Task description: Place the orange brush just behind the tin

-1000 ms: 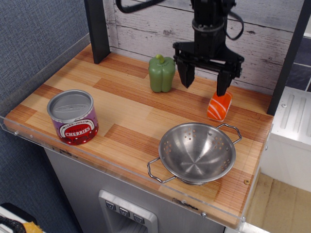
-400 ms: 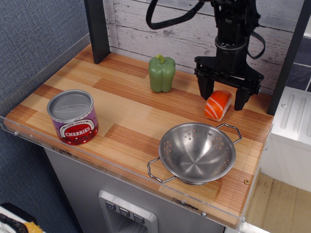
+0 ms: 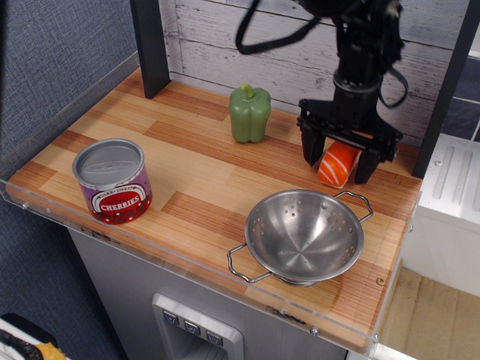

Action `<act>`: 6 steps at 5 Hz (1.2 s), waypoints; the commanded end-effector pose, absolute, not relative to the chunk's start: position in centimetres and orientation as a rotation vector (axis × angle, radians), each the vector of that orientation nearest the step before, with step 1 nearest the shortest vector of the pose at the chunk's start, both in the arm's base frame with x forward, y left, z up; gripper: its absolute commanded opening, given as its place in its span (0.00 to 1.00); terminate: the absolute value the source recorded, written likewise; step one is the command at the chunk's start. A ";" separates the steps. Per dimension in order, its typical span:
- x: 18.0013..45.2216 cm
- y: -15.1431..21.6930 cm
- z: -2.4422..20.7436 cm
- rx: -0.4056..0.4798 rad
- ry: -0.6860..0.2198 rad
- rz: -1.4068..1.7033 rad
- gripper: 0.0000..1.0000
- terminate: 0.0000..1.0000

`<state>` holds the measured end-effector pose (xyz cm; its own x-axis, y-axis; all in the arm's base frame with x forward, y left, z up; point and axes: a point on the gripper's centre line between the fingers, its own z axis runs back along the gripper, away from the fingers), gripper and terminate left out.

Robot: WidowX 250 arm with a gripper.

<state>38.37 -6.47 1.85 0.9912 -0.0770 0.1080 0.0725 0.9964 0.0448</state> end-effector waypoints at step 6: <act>33.4 -0.8 10.6 0.101 -0.293 0.211 0.00 0.00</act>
